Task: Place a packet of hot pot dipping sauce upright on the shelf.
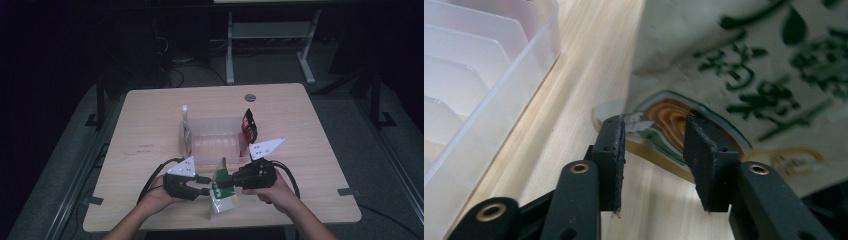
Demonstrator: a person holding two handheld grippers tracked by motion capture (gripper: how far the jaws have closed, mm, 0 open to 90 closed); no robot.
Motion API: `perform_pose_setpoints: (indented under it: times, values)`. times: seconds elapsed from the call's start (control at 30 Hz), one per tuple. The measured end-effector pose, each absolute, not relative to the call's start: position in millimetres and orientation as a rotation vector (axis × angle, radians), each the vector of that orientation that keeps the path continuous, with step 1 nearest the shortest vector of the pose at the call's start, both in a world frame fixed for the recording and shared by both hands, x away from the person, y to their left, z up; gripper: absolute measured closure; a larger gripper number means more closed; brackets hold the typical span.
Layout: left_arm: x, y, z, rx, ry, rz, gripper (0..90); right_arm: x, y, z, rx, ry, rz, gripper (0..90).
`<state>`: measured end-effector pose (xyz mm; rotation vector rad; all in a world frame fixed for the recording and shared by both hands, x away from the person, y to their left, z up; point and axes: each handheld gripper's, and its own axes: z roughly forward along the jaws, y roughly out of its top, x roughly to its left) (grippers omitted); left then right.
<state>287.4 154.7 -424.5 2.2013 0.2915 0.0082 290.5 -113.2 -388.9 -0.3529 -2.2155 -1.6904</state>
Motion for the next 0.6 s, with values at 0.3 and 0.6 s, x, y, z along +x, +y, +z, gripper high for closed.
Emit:
perform_pose_setpoints:
  times: [0.3,0.6]
  values:
    - [283.8,179.5,-419.1,2.185,0.359,0.004,43.2,293.4,-123.1,-379.2,-0.373,-2.210,-1.769,90.0]
    - [271.6,213.8,-419.3,2.192,0.460,0.023,28.4,297.7,-121.7,-364.0,-0.364,-2.254,-1.803,90.0]
